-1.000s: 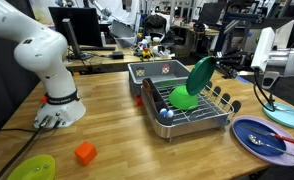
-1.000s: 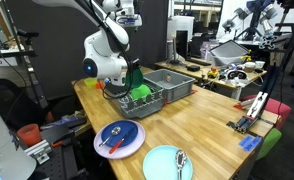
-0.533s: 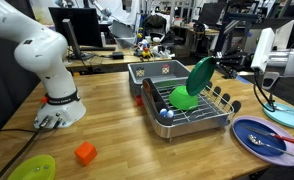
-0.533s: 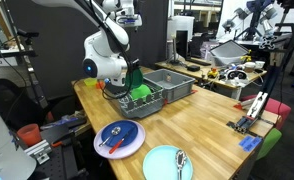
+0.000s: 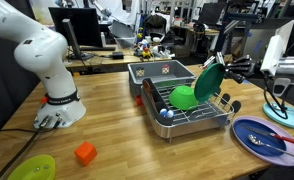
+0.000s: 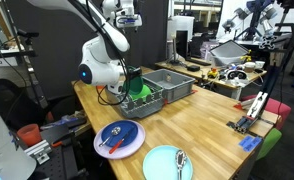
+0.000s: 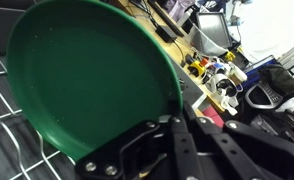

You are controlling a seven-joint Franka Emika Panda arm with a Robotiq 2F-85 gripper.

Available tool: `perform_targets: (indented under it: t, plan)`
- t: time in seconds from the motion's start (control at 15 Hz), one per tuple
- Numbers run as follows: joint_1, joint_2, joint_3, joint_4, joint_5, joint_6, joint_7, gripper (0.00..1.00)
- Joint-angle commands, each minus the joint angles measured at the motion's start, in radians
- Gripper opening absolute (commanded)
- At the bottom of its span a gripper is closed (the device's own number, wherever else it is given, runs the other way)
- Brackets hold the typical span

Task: Place the dark green plate on the dishrack

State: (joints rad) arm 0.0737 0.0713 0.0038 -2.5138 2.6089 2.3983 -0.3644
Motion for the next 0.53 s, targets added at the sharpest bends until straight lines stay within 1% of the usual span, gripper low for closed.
perform_targets:
  t: [0.0,0.33,0.47]
  plan:
    - [-0.009,-0.022,0.009,-0.031,-0.003,0.006,0.089,0.01]
    - [0.025,0.013,0.057,-0.030,-0.004,0.011,0.223,0.01]
    - [0.033,0.030,0.066,-0.023,-0.004,0.012,0.260,0.01]
